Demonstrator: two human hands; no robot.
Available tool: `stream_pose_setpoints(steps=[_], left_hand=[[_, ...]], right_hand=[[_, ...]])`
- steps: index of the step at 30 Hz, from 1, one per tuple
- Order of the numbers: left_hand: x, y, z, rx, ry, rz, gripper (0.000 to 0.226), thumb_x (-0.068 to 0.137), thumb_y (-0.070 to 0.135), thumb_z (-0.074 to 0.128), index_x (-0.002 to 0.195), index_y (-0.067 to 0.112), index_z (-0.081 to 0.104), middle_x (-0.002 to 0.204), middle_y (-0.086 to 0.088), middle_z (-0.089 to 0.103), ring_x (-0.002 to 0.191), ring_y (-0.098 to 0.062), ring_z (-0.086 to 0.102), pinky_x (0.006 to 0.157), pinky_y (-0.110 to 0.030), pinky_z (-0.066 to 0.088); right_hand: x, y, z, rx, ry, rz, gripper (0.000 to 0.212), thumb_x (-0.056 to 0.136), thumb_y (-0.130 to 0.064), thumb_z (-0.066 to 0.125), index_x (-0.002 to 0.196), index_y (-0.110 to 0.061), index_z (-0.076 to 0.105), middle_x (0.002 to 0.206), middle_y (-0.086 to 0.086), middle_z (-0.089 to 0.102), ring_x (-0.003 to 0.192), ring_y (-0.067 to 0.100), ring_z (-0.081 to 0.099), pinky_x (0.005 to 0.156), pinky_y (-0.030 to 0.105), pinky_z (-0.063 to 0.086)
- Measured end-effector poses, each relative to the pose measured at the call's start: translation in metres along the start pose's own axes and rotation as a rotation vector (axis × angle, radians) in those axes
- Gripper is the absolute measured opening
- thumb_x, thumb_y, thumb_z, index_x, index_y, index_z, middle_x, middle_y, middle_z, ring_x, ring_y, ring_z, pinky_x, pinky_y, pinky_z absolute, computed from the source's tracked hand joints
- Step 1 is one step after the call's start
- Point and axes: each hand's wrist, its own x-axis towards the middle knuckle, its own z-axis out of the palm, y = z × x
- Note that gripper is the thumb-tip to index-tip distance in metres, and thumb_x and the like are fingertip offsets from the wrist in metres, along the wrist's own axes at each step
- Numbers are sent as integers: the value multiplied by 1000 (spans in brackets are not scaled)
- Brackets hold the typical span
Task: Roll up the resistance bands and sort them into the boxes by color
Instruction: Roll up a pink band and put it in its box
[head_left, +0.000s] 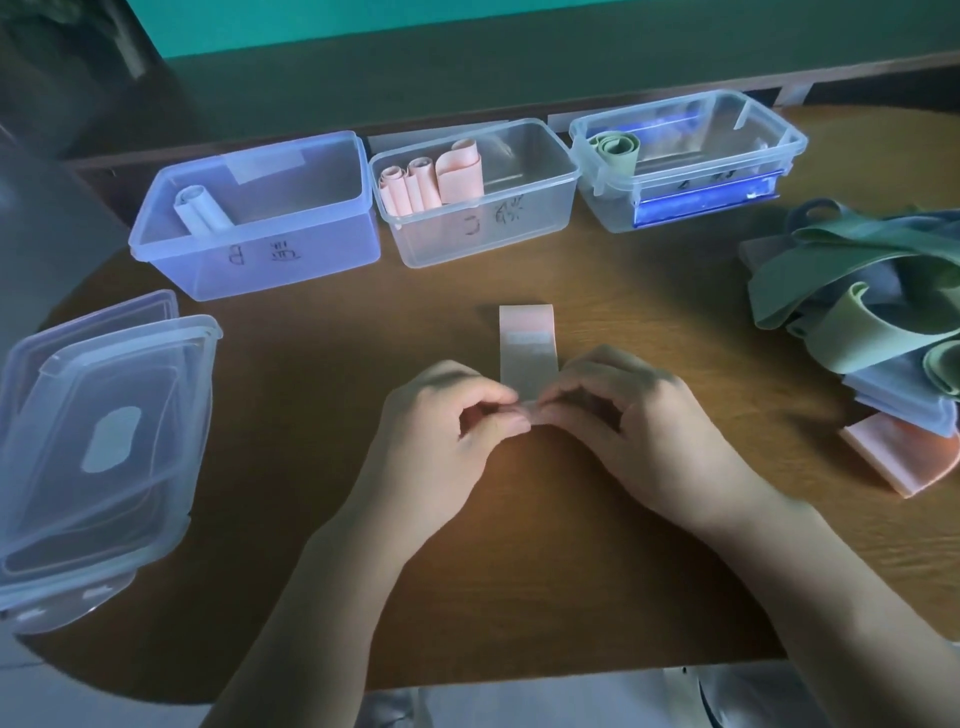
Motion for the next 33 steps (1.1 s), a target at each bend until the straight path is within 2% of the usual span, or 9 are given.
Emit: stream_pose_setpoints(steps=[4,8,14,17,20,24,28,30,33], left_hand=[[1,3,8,53,120,3,45,90,53,53,101,19,80,96,3,72,82,3,54,72,-2,43],[1,6,12,51,186,-17,21,87,36,75,91,16,77,88,6,72,80,-2,58,74,-2,45],[2,5,5,21,82,-73,19,80,25,85,96,20,77,89,11,72,70,13,55,73,5,42],[3,3,6,39,64,-65,22,80,19,84,101,18,78,94,8,74,70,9,57,76,7,39],[7,-3,9,77,71,-24,26,85,13,79,111,12,77,105,0,74,93,-3,59,84,7,36],[9,-4,12,147,5,-70,36,93,24,70,129,21,69,121,-1,64,96,1,49,75,6,33],[12,-7,16,191,-69,-84,47,97,40,59,142,28,57,126,0,51,104,-8,52,80,-8,43],[13,-8,18,235,-65,-80,52,96,48,51,144,29,54,125,-2,49,111,-17,53,84,-27,55],[14,-7,19,328,-54,-88,59,95,57,41,146,30,50,127,-4,48,114,-24,49,88,-43,55]], right_hand=[[2,4,-2,-48,-35,30,32,86,-43,65,111,-26,74,109,-16,59,86,-4,55,73,16,51],[6,7,-1,-58,-12,52,31,87,-39,68,113,-24,76,108,-13,59,87,0,55,75,18,54],[8,8,2,-88,22,63,40,90,-44,59,117,-21,76,111,-6,61,98,10,61,78,23,59],[9,7,5,-91,81,43,32,91,-39,64,112,-19,76,111,-4,60,92,4,56,75,12,50],[10,9,7,-105,88,23,18,91,-22,73,109,-18,75,112,-5,61,92,-1,53,74,10,46],[15,10,4,-120,40,43,27,89,-23,72,116,-19,74,118,-4,64,94,3,57,75,14,51],[22,12,7,-168,50,67,30,91,-26,70,120,-19,73,119,-3,65,99,14,65,78,33,60],[23,13,8,-197,59,73,33,91,-34,63,121,-22,72,118,-3,66,100,15,64,76,35,60],[22,14,9,-260,74,91,42,90,-45,57,125,-26,70,117,-3,64,105,19,59,73,35,56]])
